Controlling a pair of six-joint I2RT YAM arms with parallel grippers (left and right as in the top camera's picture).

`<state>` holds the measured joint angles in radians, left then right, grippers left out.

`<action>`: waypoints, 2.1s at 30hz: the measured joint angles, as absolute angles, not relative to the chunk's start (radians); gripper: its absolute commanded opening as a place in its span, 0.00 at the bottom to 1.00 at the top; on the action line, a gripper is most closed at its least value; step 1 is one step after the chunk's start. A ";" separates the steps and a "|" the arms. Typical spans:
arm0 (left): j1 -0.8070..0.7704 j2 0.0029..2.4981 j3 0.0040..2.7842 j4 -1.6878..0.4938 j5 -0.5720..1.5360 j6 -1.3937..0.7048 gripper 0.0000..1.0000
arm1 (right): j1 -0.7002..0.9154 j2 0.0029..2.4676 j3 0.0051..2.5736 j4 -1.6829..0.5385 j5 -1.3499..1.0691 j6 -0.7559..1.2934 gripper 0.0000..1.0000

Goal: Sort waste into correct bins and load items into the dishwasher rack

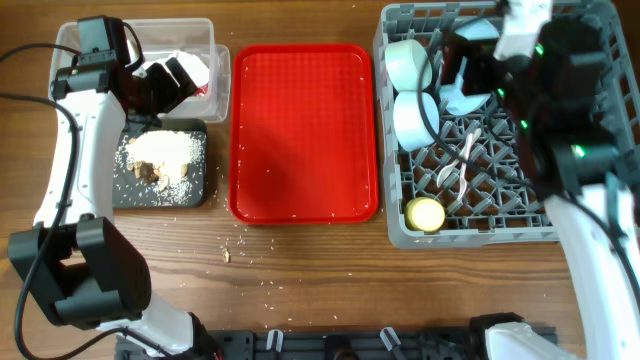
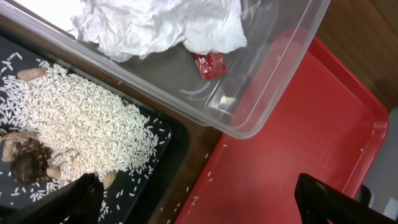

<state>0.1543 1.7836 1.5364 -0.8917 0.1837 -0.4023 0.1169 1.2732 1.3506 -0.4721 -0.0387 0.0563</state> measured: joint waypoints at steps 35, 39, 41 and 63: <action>0.154 1.780 1.537 -0.892 0.184 -0.402 1.00 | -0.041 0.016 0.009 0.182 -0.131 0.100 1.00; 0.154 1.780 1.537 -0.892 0.183 -0.402 1.00 | -0.041 0.013 0.006 0.004 -0.131 0.100 1.00; 0.154 1.780 1.537 -0.892 0.183 -0.403 1.00 | -0.041 0.014 0.006 0.004 -0.131 0.097 1.00; 0.159 1.776 1.536 -0.829 0.059 -0.514 1.00 | -0.041 0.062 0.006 0.004 -0.131 0.088 1.00</action>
